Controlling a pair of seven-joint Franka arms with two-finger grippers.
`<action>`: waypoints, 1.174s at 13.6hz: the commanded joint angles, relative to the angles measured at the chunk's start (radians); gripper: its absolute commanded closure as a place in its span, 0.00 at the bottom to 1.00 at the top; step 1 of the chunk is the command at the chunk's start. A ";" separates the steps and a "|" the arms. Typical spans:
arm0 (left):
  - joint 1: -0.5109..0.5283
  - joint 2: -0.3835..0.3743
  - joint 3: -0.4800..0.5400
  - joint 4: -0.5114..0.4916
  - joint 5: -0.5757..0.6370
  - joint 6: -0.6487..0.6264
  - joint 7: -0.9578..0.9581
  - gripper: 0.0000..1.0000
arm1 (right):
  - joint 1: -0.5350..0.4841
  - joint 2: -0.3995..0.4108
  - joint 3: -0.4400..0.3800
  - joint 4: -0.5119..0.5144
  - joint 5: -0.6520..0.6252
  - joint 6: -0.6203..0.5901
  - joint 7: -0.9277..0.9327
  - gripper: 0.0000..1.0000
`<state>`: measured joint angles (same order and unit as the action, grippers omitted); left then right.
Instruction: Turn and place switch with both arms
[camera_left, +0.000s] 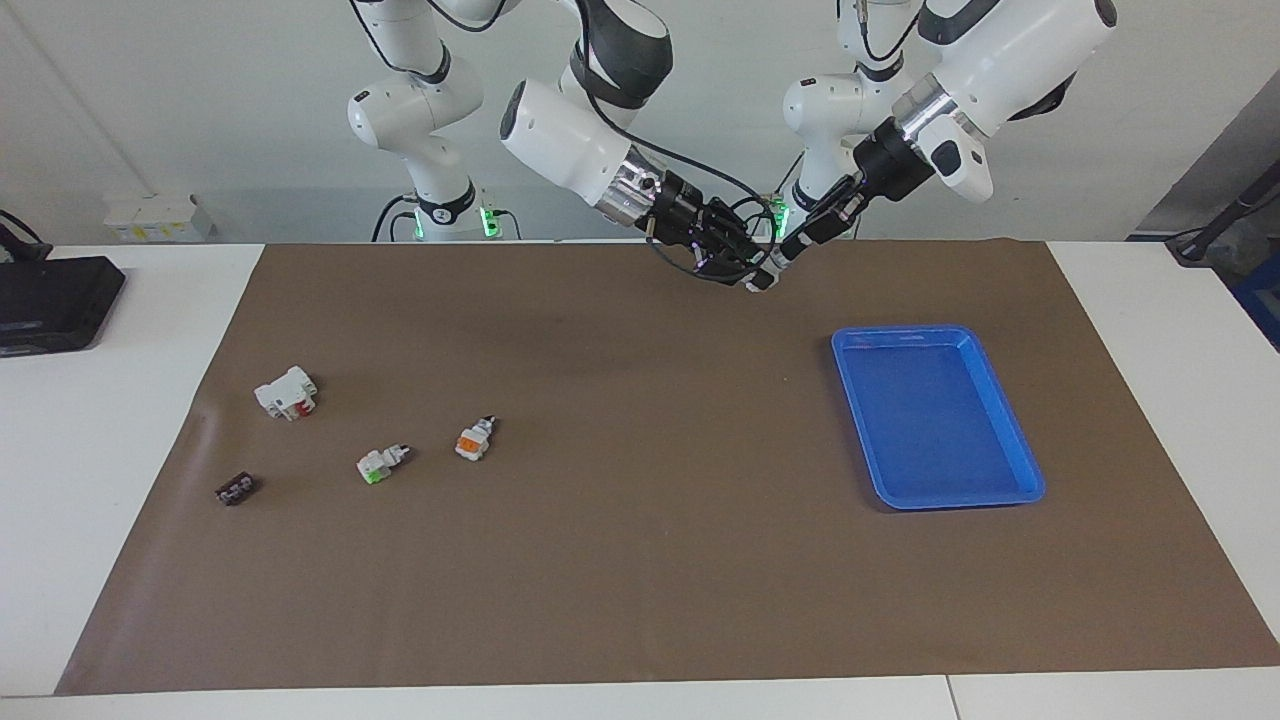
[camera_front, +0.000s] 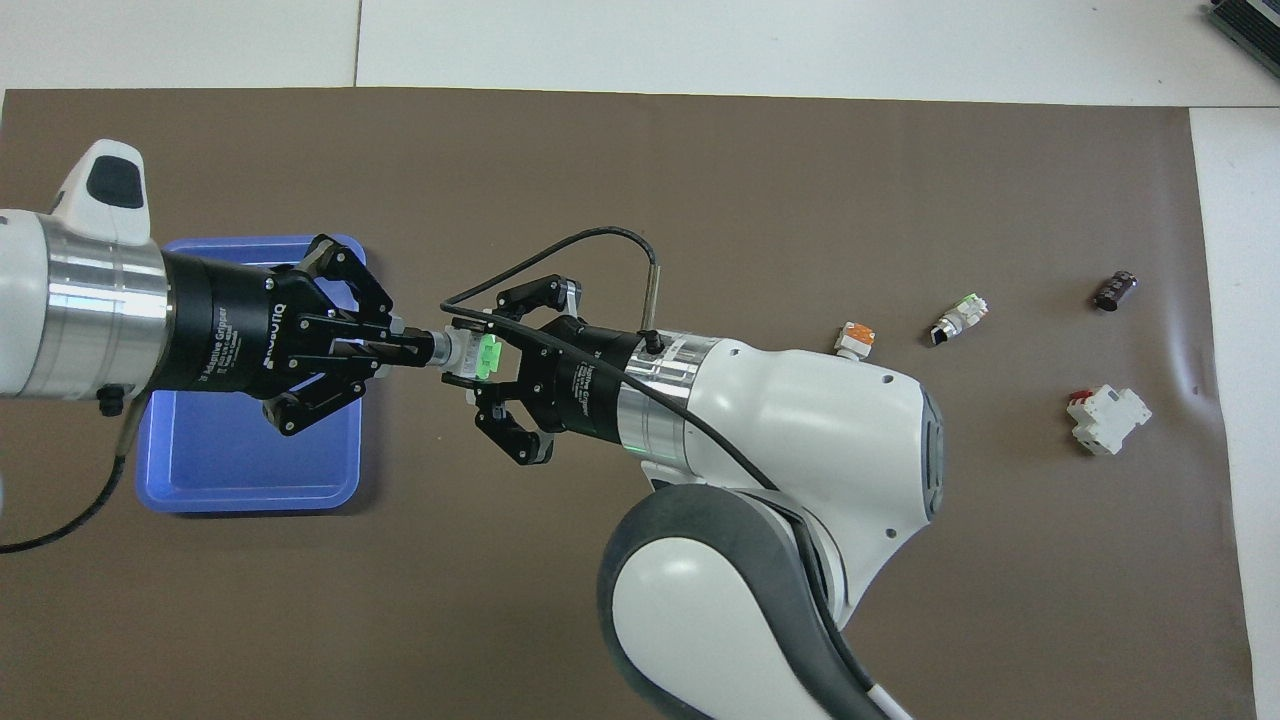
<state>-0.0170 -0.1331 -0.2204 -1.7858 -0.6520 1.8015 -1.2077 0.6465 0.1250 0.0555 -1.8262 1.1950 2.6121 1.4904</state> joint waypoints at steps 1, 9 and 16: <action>-0.032 -0.028 -0.002 -0.024 -0.011 0.031 -0.191 1.00 | -0.001 0.015 0.012 0.025 0.014 0.017 -0.018 1.00; -0.035 -0.031 -0.060 -0.023 0.209 0.062 -0.685 1.00 | -0.001 0.015 0.012 0.025 0.015 0.017 -0.018 1.00; -0.017 -0.031 -0.057 -0.027 0.212 0.062 -0.701 1.00 | 0.005 0.012 0.012 0.025 -0.003 0.019 -0.058 0.00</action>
<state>-0.0356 -0.1524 -0.2764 -1.7972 -0.4593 1.8511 -1.8974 0.6540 0.1363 0.0607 -1.8051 1.1939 2.6134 1.4618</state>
